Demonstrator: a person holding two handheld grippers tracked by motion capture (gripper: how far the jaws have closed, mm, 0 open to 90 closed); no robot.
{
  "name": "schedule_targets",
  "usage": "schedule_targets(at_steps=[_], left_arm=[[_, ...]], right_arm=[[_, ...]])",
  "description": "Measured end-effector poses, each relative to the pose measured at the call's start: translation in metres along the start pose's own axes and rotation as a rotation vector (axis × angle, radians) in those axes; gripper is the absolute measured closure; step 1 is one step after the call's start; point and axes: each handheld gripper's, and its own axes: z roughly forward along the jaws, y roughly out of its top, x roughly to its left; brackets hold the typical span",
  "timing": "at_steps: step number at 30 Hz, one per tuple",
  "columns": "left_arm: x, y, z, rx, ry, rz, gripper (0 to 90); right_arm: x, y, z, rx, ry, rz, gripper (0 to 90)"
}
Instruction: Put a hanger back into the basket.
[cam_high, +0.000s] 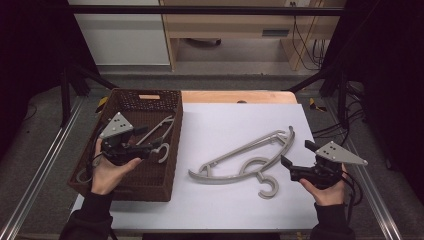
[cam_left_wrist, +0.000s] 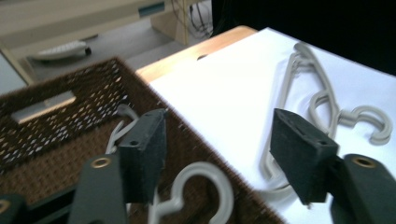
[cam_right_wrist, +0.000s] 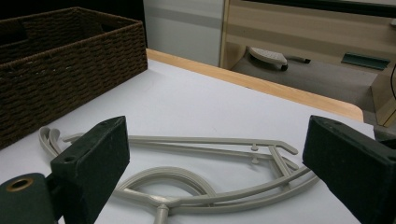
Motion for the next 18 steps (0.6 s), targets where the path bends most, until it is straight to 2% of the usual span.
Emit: schedule_targets(at_steps=[4,5,7,18], left_arm=[[-0.019,0.005,0.004,-0.045,-0.008,0.023,28.8],[-0.019,0.005,0.004,-0.045,-0.008,0.023,28.0],[-0.029,0.007,0.007,-0.060,-0.013,0.036,25.8],[-0.076,0.015,0.037,-0.075,-0.083,0.071,21.2]], right_arm=[[-0.001,0.000,-0.001,-0.002,-0.004,0.007,7.5],[-0.001,0.000,-0.001,-0.004,-0.005,0.012,7.5],[-0.001,0.000,-0.002,-0.007,-0.006,0.019,7.6],[-0.004,0.000,-0.004,-0.011,-0.019,0.031,8.1]])
